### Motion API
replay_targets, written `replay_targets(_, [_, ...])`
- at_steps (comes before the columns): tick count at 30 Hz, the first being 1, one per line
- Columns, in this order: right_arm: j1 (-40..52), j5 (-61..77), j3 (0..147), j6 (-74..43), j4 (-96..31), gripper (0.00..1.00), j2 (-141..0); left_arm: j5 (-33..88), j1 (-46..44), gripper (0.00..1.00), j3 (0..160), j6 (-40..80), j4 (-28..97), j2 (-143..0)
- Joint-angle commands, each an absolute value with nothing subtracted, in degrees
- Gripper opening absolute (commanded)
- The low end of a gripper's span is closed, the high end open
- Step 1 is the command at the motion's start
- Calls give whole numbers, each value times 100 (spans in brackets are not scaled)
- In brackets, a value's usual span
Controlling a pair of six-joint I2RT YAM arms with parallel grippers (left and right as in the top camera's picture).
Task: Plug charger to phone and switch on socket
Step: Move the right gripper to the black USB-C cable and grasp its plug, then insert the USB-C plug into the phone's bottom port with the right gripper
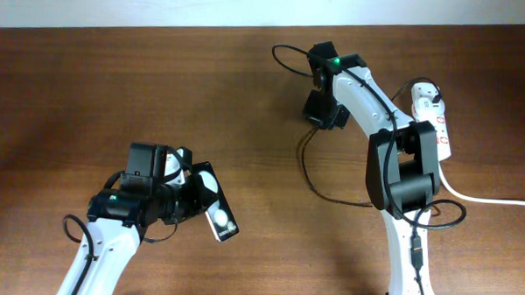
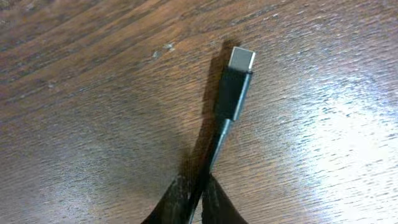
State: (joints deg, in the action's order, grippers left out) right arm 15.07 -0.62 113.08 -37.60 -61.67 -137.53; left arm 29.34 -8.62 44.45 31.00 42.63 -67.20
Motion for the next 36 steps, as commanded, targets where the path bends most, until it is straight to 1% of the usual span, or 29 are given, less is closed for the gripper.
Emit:
replay_targets(1, [1529, -60, 11168, -3295, -6215, 4, -14009, 3378, -884, 0, 4504, 3035, 4228, -6681])
replay_targets(4, [1529, 403, 11168, -2639, -6307, 4, -13491, 3437, -884, 0, 4504, 3109, 4226, -6681])
replay_targets(5, [1529, 788, 11168, -2307, -6438, 4, -13115, 3437, -884, 0, 4504, 3315, 4226, -6681])
replay_targets(9, [1531, 1328, 11166, -1527, -7236, 4, -11668, 3754, -884, 0, 4504, 3341, 4174, -6681])
replay_targets(11, [1529, 1761, 11166, -1192, -7828, 4, -10602, 4637, -884, 0, 4504, 3332, 3583, -6733])
replay_targets(13, [1529, 2051, 11163, -954, -8195, 4, -9996, 5347, -886, 0, 4504, 3251, 2871, -6869])
replay_targets(15, [1531, 2394, 11153, -722, -8748, 4, -9083, 6112, -884, 0, 4504, 3203, 1981, -7303])
replay_targets(17, [1535, 2403, 11034, -725, -9054, 4, -8405, 6737, -884, 0, 4504, 3208, 1151, -7745])
replay_targets(18, [1535, 2473, 10888, -727, -9078, 4, -8047, 7244, -884, 0, 4504, 3363, 340, -8005])
replay_targets(20, [1538, 2749, 10254, -735, -9065, 4, -7229, 7437, -884, 0, 4504, 4372, -980, -8331])
replay_targets(21, [1538, 2744, 9550, -735, -8986, 4, -6654, 7439, -884, 0, 4504, 5175, -2119, -8433])
replay_targets(23, [1542, 2749, 8541, -985, -8691, 4, -6119, 7428, -884, 0, 4504, 6235, -3249, -8431])
replay_targets(24, [1542, 2792, 7946, -1013, -8497, 4, -5898, 7419, -884, 0, 4504, 6606, -3516, -8431])
replay_targets(25, [1542, 2834, 7406, -1013, -8313, 4, -5730, 7417, -884, 0, 4504, 6840, -3686, -8431])
replay_targets(27, [1549, 2853, 6836, -1009, -8084, 4, -5660, 7413, -884, 0, 4504, 6908, -3680, -8431])
replay_targets(29, [1769, 2851, 6578, -987, -7806, 4, -5662, 7321, -884, 0, 4504, 7118, -3680, -8431])
replay_targets(31, [2502, 2816, 6412, -1028, -7240, 4, -5686, 7192, -884, 0, 4504, 7118, -3682, -8431])
replay_targets(32, [3057, 2408, 6412, -1509, -6862, 4, -5802, 7181, -884, 0, 4504, 7116, -3680, -8431])
replay_targets(36, [4128, 1953, 6414, -1813, -6246, 4, -6394, 7212, -884, 0, 4504, 7113, -3682, -8431])
